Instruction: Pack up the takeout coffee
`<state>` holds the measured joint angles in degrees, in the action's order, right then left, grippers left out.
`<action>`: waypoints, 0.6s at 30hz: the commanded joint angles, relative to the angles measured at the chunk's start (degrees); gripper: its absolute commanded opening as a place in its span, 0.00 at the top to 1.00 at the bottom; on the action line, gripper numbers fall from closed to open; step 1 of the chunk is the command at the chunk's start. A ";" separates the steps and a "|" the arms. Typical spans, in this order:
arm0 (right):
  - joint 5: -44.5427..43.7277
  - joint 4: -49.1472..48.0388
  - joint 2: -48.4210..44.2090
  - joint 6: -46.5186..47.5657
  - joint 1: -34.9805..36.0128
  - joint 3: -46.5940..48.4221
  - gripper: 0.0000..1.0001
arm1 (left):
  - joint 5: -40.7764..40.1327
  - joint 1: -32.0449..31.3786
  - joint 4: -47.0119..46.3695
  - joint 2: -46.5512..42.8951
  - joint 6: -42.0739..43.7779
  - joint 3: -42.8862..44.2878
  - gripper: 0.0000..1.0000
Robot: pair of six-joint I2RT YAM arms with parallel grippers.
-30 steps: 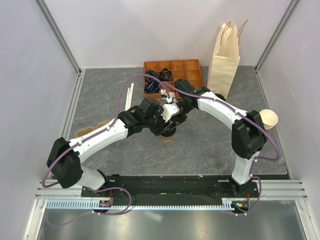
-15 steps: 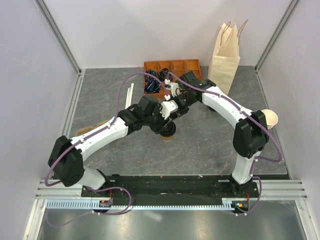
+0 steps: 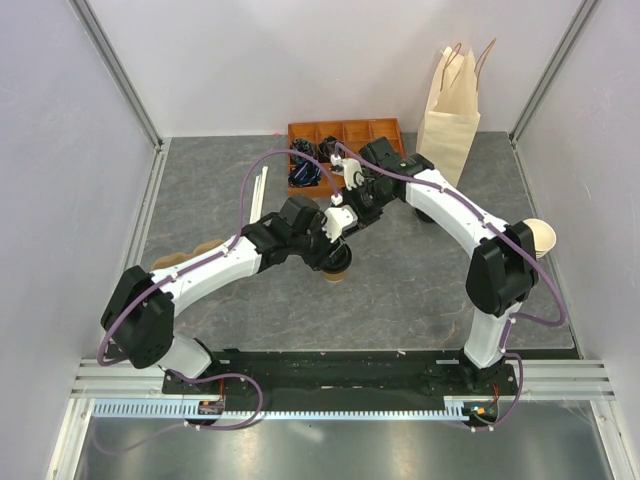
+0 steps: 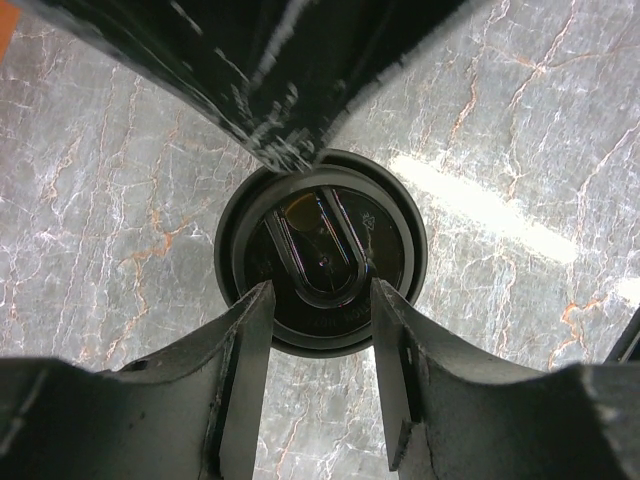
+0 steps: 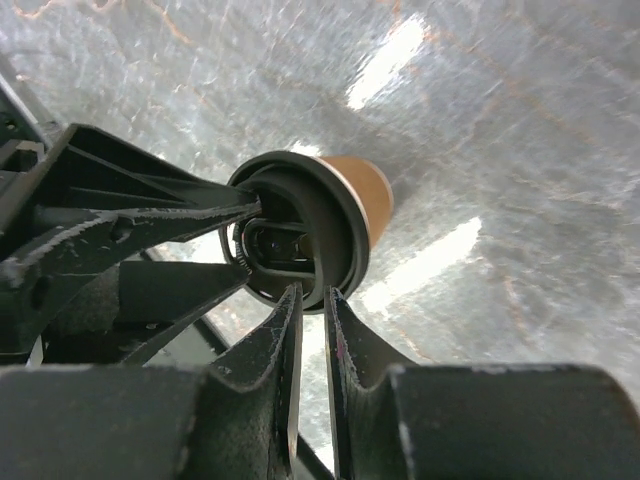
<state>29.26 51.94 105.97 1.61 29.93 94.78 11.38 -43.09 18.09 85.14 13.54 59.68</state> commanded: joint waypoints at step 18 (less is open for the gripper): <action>-2.71 -4.30 3.54 1.47 1.80 -7.93 0.83 | 1.10 0.11 -0.07 1.08 0.35 -1.23 0.50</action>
<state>27.31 50.24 107.63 2.76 31.75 91.05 12.10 -43.09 17.80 85.14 13.56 59.59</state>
